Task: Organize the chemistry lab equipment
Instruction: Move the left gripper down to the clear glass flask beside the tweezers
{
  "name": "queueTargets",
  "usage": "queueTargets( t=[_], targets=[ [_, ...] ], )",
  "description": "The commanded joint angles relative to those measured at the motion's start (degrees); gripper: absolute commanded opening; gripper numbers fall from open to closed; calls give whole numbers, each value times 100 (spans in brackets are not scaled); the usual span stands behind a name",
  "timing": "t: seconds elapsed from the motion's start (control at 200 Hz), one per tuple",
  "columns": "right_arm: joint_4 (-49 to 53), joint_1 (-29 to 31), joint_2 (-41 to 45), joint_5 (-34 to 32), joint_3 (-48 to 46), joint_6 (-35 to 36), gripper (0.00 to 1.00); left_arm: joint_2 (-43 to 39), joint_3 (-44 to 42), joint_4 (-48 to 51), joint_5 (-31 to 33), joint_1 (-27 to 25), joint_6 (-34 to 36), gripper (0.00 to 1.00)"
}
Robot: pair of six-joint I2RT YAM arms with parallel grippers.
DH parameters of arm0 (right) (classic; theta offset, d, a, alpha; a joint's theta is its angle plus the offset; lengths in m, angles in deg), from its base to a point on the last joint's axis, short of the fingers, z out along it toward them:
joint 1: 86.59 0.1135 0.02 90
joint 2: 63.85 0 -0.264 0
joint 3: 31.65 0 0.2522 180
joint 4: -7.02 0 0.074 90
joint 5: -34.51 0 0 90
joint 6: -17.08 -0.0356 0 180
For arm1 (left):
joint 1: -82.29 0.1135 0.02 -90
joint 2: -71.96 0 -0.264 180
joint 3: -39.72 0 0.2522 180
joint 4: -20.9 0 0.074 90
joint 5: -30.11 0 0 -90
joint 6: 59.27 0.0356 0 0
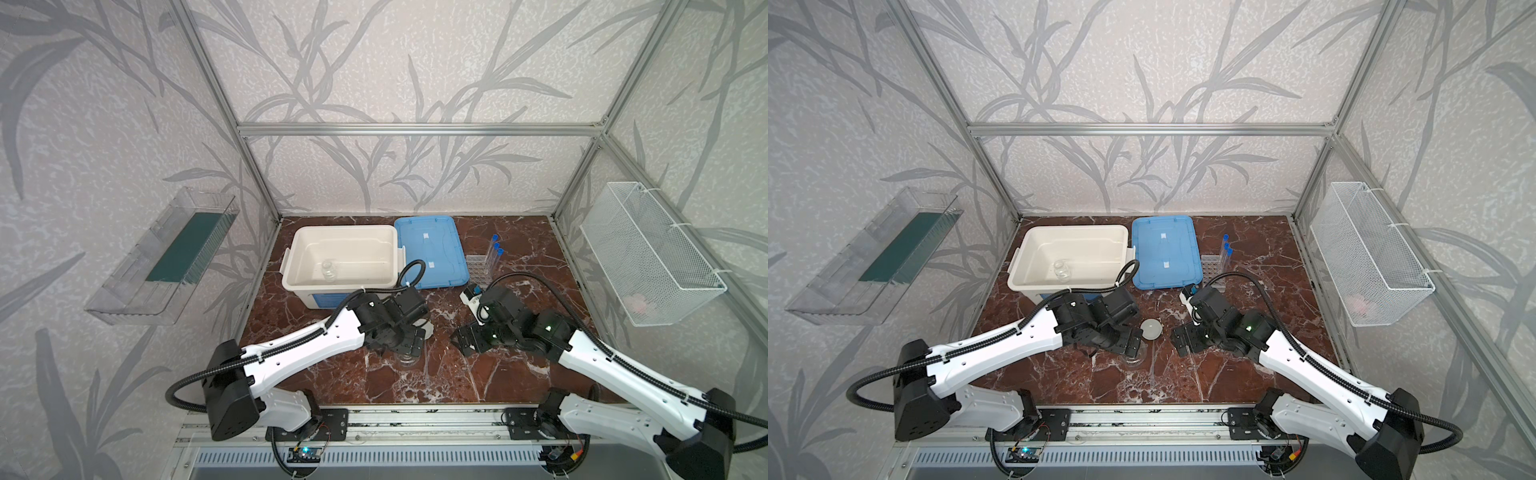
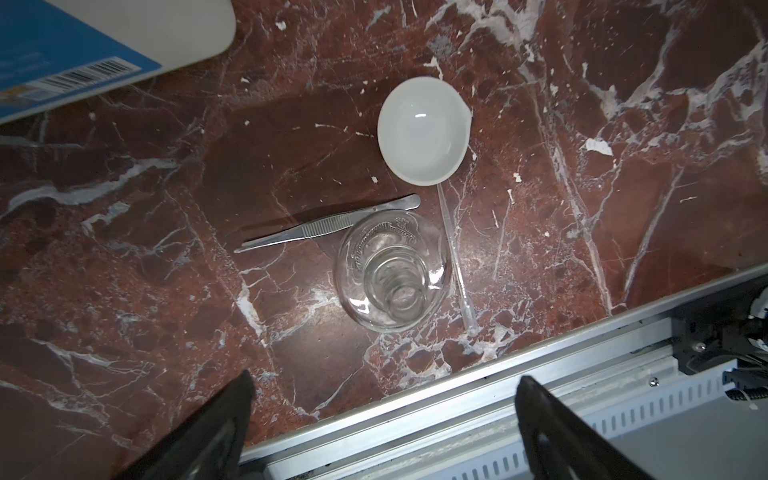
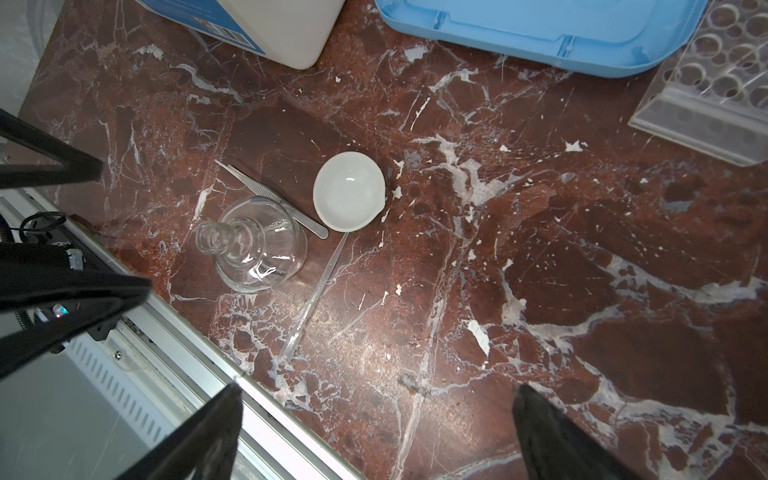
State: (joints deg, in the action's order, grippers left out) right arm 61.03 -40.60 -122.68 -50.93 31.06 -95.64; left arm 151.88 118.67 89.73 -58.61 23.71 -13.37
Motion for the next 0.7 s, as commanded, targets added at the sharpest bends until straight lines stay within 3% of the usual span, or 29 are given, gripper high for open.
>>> queueTargets(
  t=[0.0,0.2,0.315,0.695],
  targets=[
    [-46,-21,30,28,-70,-41,99,282,-180,-464,408,-163,-510,99],
    [5,-25,47,-78,-96,-5,99,825,-374,-992,294,-222,-679,99],
    [53,-21,54,-45,-112,-4,99,1105,-357,-800,608,-247,-751,99],
    [-86,-18,69,32,-122,-92,99,1460,-665,-1399,587,-164,-612,94]
  ],
)
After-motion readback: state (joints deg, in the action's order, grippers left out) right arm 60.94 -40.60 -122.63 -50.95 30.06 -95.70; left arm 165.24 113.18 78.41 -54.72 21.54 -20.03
